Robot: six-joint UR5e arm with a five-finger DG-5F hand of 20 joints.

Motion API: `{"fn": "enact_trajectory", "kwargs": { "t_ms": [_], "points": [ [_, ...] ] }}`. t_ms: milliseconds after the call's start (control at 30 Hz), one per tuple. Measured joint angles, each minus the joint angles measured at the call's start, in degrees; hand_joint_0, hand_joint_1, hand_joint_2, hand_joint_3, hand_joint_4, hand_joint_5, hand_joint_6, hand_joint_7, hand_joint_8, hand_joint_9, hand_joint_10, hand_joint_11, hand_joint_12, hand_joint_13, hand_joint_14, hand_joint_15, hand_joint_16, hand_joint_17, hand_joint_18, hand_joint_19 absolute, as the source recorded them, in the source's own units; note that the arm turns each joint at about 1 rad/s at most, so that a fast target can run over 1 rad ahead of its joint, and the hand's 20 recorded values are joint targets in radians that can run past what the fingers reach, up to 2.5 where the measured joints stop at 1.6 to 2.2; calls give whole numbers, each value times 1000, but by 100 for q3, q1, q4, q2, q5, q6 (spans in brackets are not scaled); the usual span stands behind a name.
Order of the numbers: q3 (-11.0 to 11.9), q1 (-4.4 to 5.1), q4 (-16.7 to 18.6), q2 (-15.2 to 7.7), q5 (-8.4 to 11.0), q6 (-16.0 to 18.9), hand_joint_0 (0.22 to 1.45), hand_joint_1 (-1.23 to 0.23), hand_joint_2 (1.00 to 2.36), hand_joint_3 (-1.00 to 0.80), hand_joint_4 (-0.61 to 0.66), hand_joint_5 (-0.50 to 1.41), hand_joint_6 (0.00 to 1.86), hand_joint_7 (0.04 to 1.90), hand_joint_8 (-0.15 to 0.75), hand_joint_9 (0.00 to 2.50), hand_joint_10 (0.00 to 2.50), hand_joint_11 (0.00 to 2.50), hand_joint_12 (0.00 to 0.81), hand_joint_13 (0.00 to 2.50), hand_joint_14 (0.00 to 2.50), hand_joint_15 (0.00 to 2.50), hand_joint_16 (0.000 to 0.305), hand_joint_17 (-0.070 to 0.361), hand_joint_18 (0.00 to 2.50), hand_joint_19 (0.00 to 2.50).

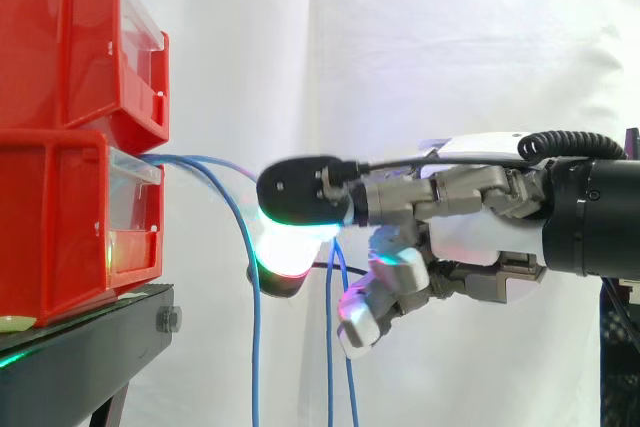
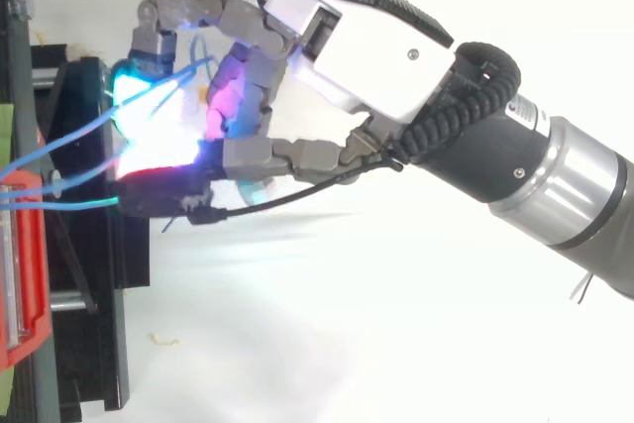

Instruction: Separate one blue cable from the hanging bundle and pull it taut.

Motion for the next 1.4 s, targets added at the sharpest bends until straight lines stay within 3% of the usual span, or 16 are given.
{"fn": "enact_trajectory", "kwargs": {
  "t_ms": [100,233,333,433,500,600,933,1033,1167,1400],
  "points": [
    [-1,0,-5,1,-6,-1,532,-1010,1000,-500,213,-13,719,1109,276,1596,27,748,407,1160,23,816,75,168,852,682],
    [1,0,-21,-1,-14,-1,402,-928,1000,-500,241,6,703,1112,292,1669,23,728,449,1212,20,773,85,191,961,630],
    [0,0,-25,-1,-17,0,334,-735,1000,-500,234,47,643,1214,301,1785,25,679,474,1332,18,761,92,206,1082,590],
    [-1,0,-30,-2,-13,0,339,-473,1000,-500,138,105,551,1371,263,1943,25,658,436,1431,18,733,90,202,1140,583],
    [-1,0,-32,-2,-9,0,406,-272,1000,-500,98,126,528,1387,221,2025,28,675,400,1474,17,749,81,182,1105,627],
    [-2,0,-34,-3,-3,0,506,-182,1000,-500,79,141,509,1386,173,2103,28,695,351,1512,19,779,65,145,1023,698],
    [-1,0,-22,-4,0,-5,675,-408,1000,-500,73,150,501,1350,67,2254,31,779,333,1597,23,814,49,111,1098,752],
    [1,0,-12,-3,0,-11,719,-539,1000,-500,64,150,502,1353,82,2262,33,789,332,1604,20,807,49,109,1101,750],
    [2,0,-14,-3,0,-27,735,-671,1014,-328,45,150,502,1361,112,2251,32,790,335,1596,22,817,49,111,1094,755],
    [1,0,-22,-3,0,-35,634,-889,1001,-73,90,151,501,1437,214,2207,29,718,396,1604,19,744,70,158,1244,612]
  ]
}}
